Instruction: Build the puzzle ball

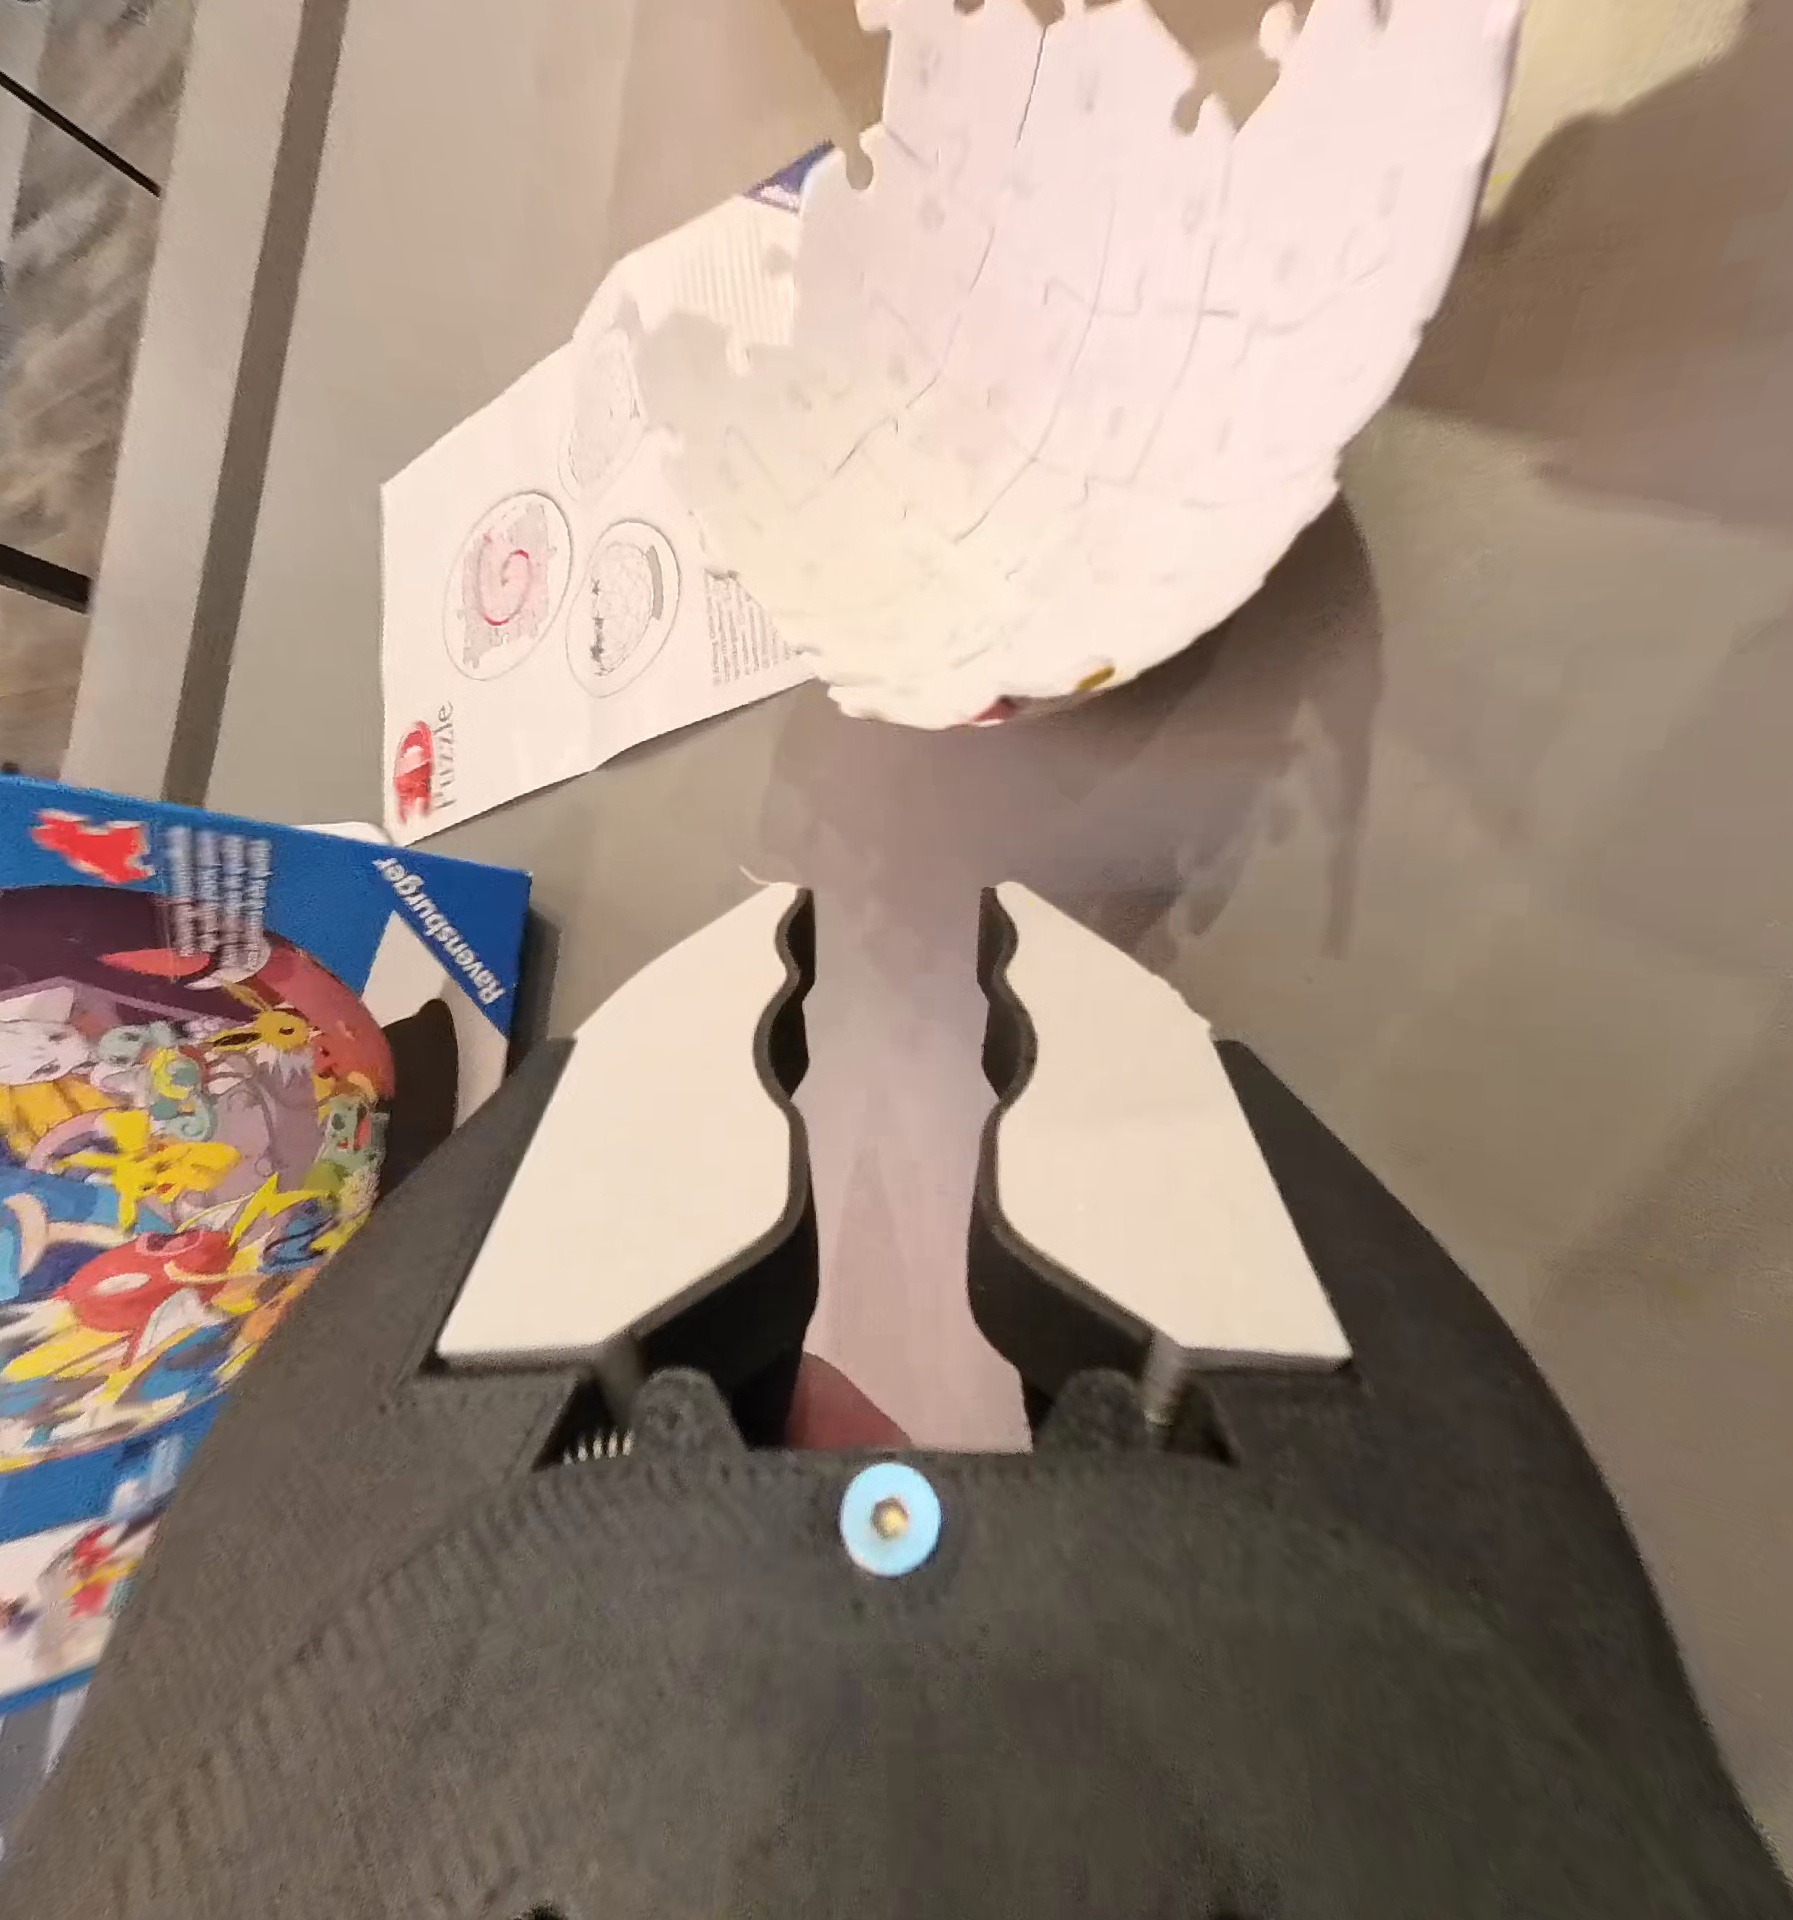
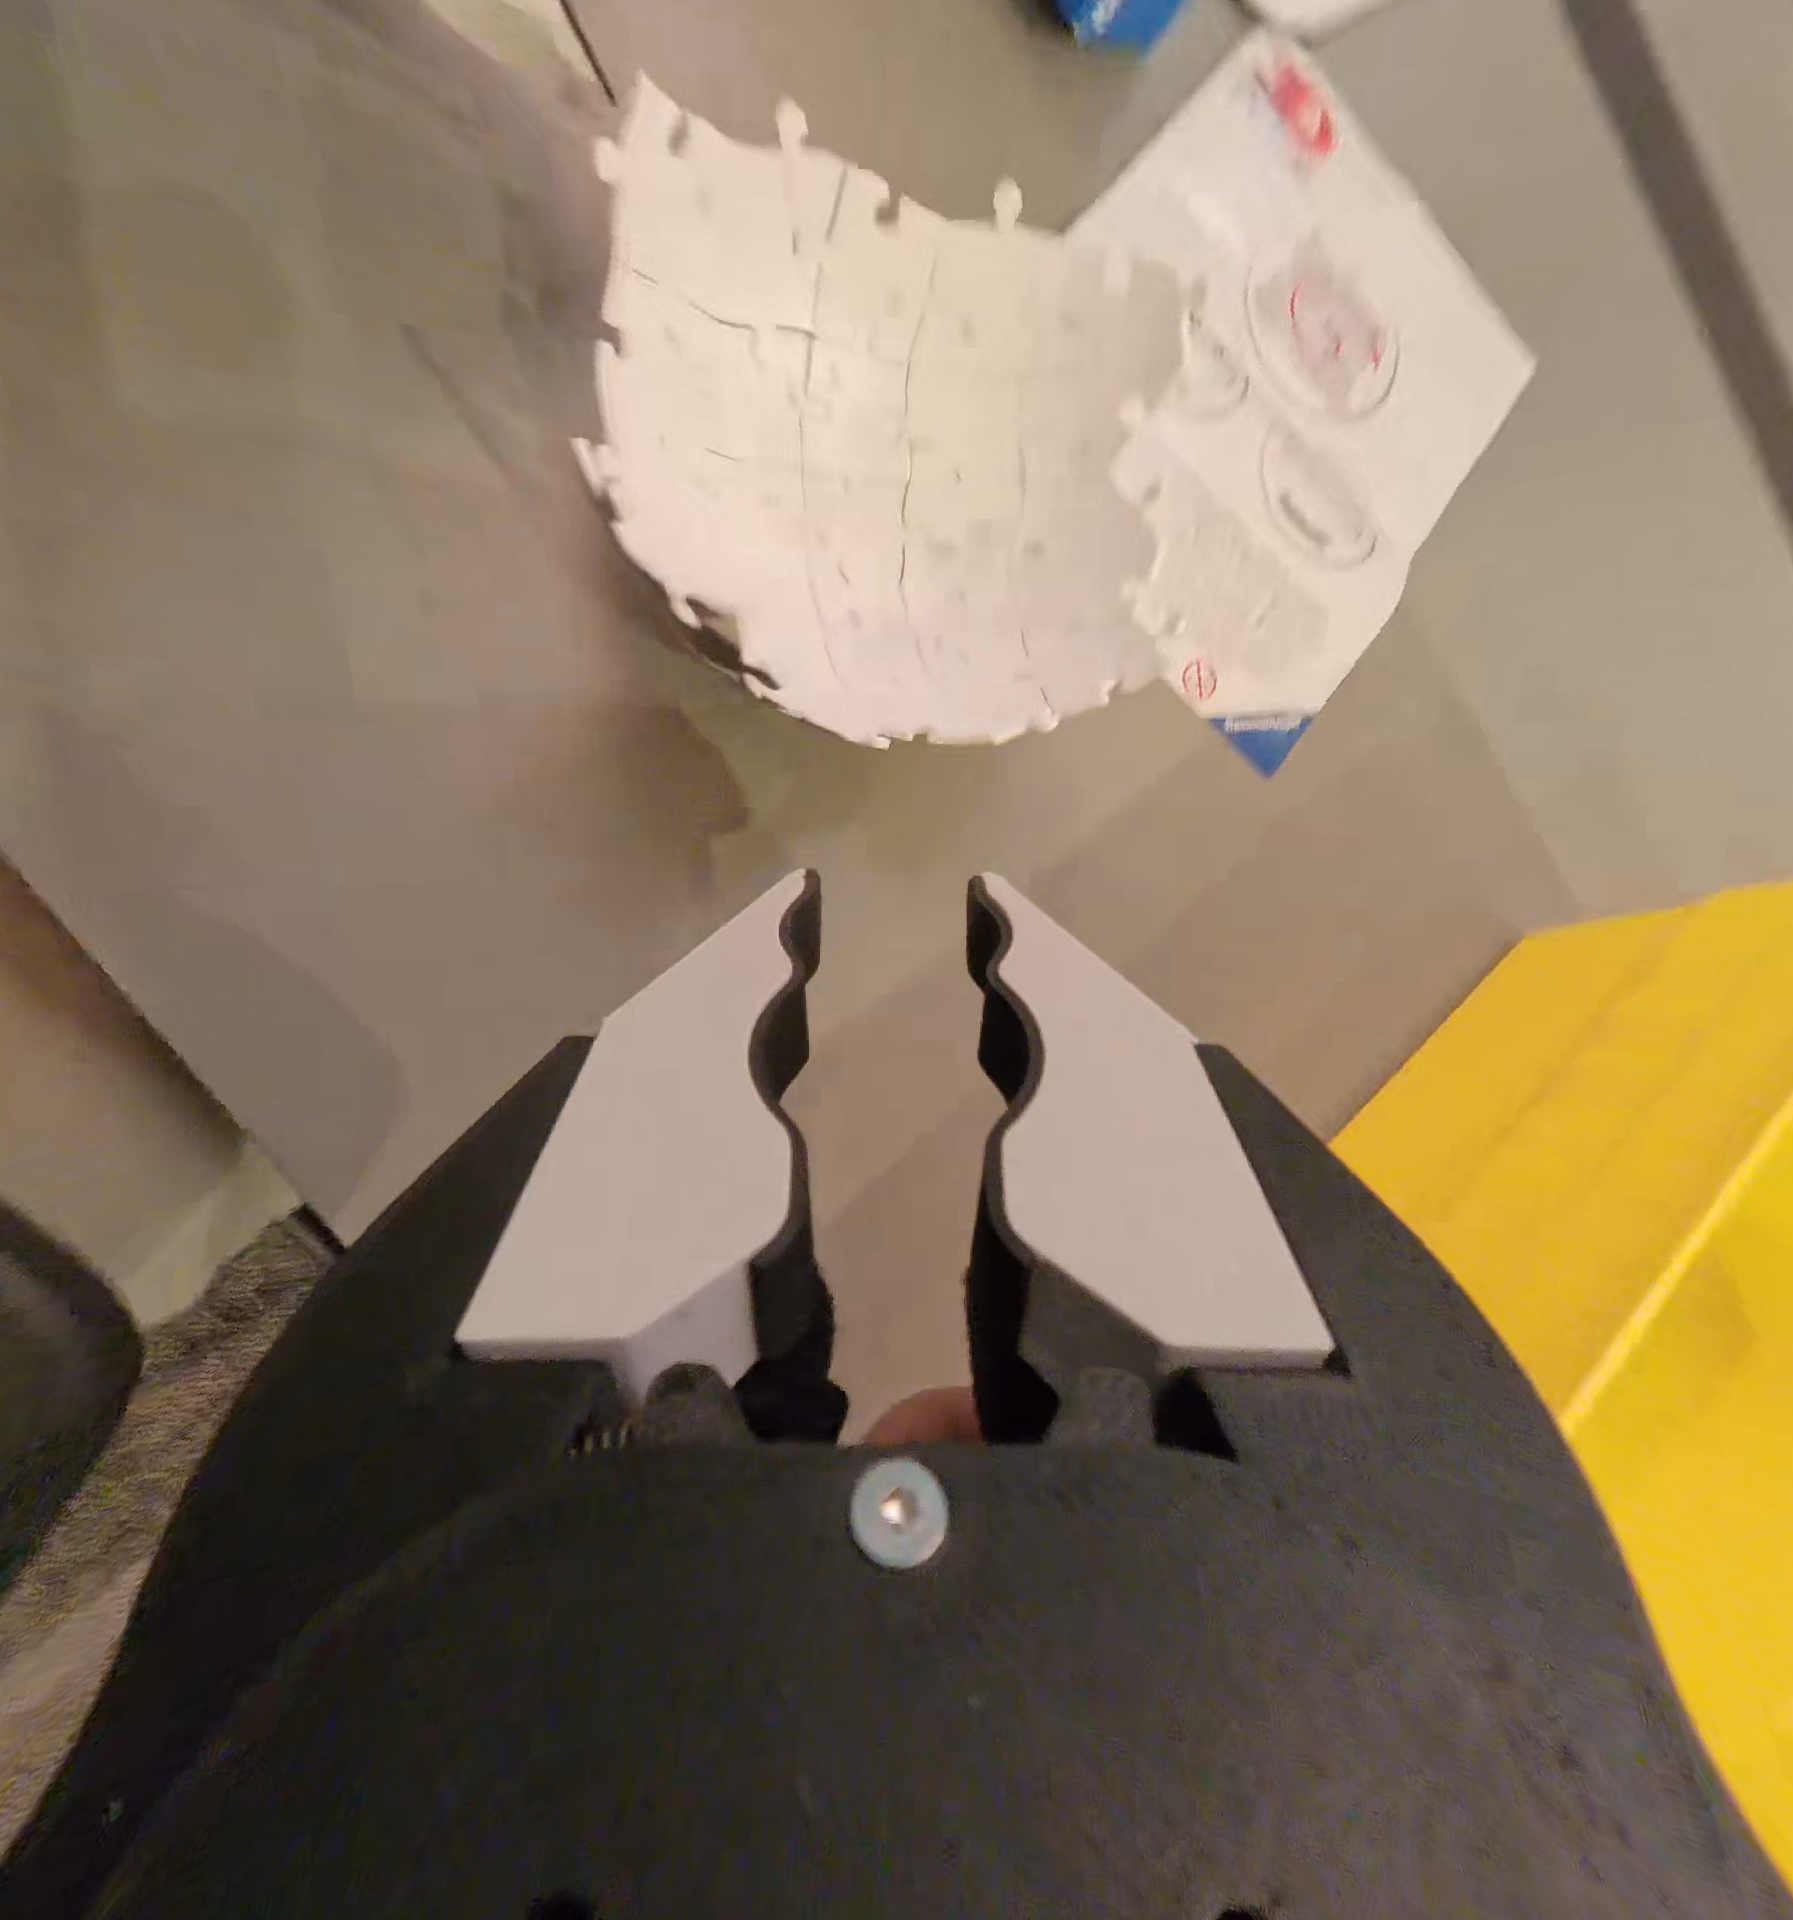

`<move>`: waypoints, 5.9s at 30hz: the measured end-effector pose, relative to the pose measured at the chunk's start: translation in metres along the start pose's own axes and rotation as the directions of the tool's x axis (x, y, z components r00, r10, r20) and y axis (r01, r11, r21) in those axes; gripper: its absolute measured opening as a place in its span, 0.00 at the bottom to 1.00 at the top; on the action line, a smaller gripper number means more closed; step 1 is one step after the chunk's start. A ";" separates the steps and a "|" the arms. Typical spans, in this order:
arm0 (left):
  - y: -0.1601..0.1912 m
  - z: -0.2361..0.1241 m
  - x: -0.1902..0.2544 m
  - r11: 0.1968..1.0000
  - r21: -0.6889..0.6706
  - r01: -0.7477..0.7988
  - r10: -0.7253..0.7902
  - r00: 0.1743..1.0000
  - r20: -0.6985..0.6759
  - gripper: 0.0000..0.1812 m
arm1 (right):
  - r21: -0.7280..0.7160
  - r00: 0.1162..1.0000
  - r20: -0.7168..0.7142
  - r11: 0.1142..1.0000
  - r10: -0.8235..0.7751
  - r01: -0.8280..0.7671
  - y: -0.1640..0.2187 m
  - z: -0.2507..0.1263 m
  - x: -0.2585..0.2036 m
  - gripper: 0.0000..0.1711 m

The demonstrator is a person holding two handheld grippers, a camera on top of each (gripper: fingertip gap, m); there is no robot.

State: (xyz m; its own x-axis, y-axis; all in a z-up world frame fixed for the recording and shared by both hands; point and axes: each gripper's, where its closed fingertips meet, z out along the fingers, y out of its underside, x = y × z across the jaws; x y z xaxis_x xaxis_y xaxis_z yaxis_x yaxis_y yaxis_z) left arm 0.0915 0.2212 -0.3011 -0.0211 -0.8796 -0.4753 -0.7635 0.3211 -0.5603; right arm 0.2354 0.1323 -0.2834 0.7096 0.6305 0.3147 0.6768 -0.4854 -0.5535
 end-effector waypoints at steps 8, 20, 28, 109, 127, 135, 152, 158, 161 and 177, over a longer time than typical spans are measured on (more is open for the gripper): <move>0.001 0.023 -0.005 0.994 0.000 0.107 -0.107 0.993 -0.054 0.15 | -0.098 0.960 -0.099 0.957 0.263 -0.272 0.006 0.039 0.033 0.13; -0.014 0.008 0.027 1.000 -0.009 0.000 -0.001 0.995 -0.095 0.12 | -0.115 0.955 0.016 0.949 0.297 -0.293 -0.010 0.059 0.026 0.08; -0.012 -0.010 0.063 0.999 -0.039 -0.028 0.022 0.990 -0.138 0.12 | -0.110 0.939 0.151 0.949 0.310 -0.296 -0.022 0.077 0.017 0.06; 0.219 -0.163 0.039 0.783 -0.321 0.533 -0.520 0.844 0.132 0.21 | 0.217 0.870 0.450 0.970 -0.201 0.112 -0.199 0.117 -0.214 0.22; 0.148 -0.135 0.076 0.949 -0.222 0.223 -0.238 0.970 -0.042 0.18 | 0.244 0.894 0.407 0.965 -0.189 0.093 -0.203 0.110 -0.207 0.15; 0.153 -0.126 0.068 0.957 -0.232 0.173 -0.170 0.985 0.036 0.00 | 0.260 0.897 0.413 0.964 -0.160 0.052 -0.201 0.105 -0.197 0.15; 0.088 -0.151 0.044 0.733 0.200 0.651 -0.596 0.755 -0.274 0.00 | 0.320 0.877 0.460 0.947 -0.138 -0.019 -0.213 0.094 -0.198 0.18; 0.090 -0.158 0.030 0.654 0.222 0.723 -0.654 0.688 -0.314 0.00 | 0.327 0.876 0.472 0.942 -0.099 -0.069 -0.217 0.092 -0.191 0.19; 0.117 -0.157 0.027 0.797 0.142 0.587 -0.576 0.810 -0.110 0.00 | 0.315 0.883 0.456 0.948 -0.108 -0.046 -0.211 0.096 -0.189 0.18; 0.168 -0.131 0.057 0.937 -0.216 0.275 -0.278 0.960 0.017 0.07 | 0.298 0.890 0.437 0.954 -0.133 -0.004 -0.204 0.101 -0.188 0.19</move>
State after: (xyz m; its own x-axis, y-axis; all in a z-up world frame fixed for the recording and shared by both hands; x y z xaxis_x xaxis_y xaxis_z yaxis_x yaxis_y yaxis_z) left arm -0.1226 0.1792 -0.3336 0.2029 -0.9282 -0.3119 -0.8605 -0.0170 -0.5092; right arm -0.0561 0.1740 -0.3074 0.4553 0.8902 0.0169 0.5849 -0.2848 -0.7595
